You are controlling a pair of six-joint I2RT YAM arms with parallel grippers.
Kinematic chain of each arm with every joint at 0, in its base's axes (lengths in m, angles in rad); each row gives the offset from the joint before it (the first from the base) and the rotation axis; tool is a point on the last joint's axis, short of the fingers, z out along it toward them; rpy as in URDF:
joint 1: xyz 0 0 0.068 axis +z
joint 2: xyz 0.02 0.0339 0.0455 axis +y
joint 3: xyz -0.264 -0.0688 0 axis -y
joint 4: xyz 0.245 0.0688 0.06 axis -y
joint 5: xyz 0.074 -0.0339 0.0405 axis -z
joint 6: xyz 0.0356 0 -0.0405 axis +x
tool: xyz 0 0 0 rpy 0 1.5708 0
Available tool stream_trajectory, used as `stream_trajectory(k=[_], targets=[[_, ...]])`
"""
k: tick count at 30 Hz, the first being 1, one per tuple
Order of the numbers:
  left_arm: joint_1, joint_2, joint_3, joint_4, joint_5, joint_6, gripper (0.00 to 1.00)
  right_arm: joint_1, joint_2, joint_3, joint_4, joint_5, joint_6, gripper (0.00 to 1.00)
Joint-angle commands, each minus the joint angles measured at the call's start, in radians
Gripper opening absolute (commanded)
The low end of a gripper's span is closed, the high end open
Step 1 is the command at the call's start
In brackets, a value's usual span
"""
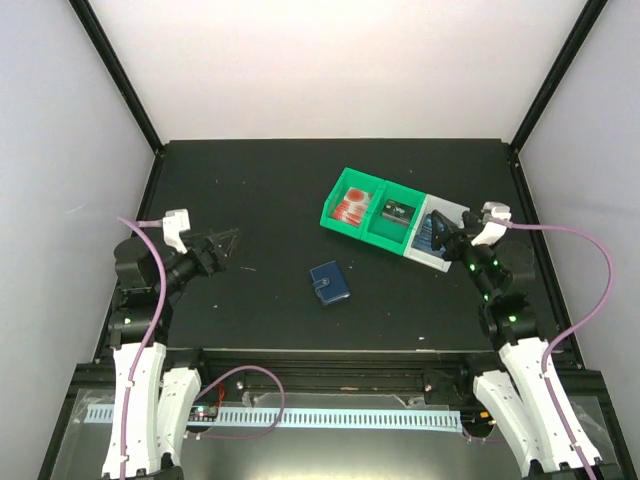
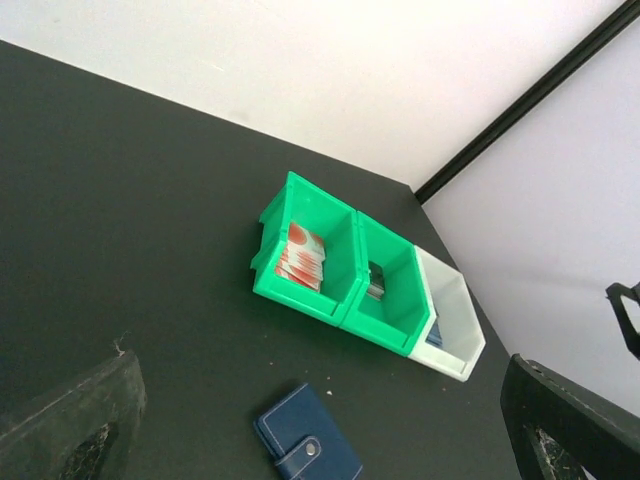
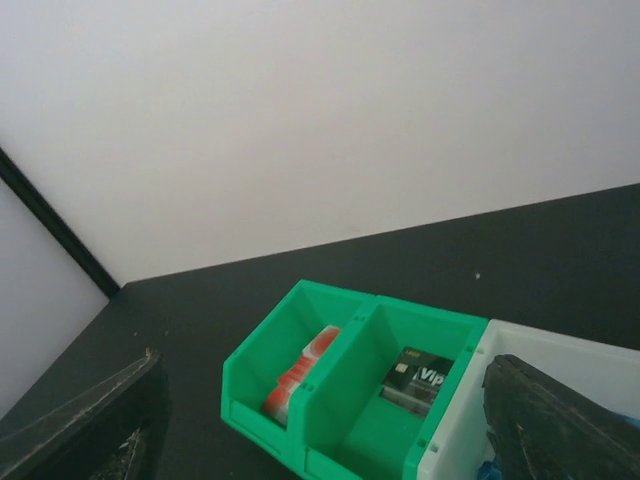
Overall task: Put the credit cards into the card holder
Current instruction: Open the card holder at the center of the board.
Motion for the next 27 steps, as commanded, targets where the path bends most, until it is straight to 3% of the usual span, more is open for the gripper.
stream_trajectory(k=[1, 8, 12, 15, 18, 20, 22, 27], targets=[[-0.005, -0.024, 0.015, 0.038, -0.005, -0.034, 0.99, 0.001, 0.046, 0.034, 0.015, -0.116, -0.011, 0.86], [-0.011, -0.04, -0.035, 0.147, 0.038, -0.145, 0.99, -0.001, 0.146, 0.055, -0.018, -0.233, 0.057, 0.85], [-0.012, -0.038, -0.128, 0.311, 0.049, -0.284, 0.99, 0.018, 0.224, 0.042, -0.023, -0.28, 0.116, 0.82], [-0.012, -0.011, -0.216, 0.491, 0.138, -0.398, 0.99, 0.036, 0.257, -0.008, 0.035, -0.354, 0.176, 0.83], [-0.016, 0.013, -0.378, 0.83, 0.19, -0.634, 0.99, 0.049, 0.326, -0.058, 0.123, -0.482, 0.236, 0.83], [-0.026, 0.016, -0.447, 0.931, 0.175, -0.709, 0.99, 0.083, 0.362, -0.09, 0.141, -0.471, 0.262, 0.83], [-0.06, 0.016, -0.455, 0.872, 0.141, -0.651, 0.99, 0.131, 0.397, -0.113, 0.132, -0.425, 0.272, 0.83], [-0.235, 0.042, -0.372, 0.532, -0.02, -0.431, 0.99, 0.282, 0.555, -0.086, 0.068, -0.305, 0.243, 0.79]])
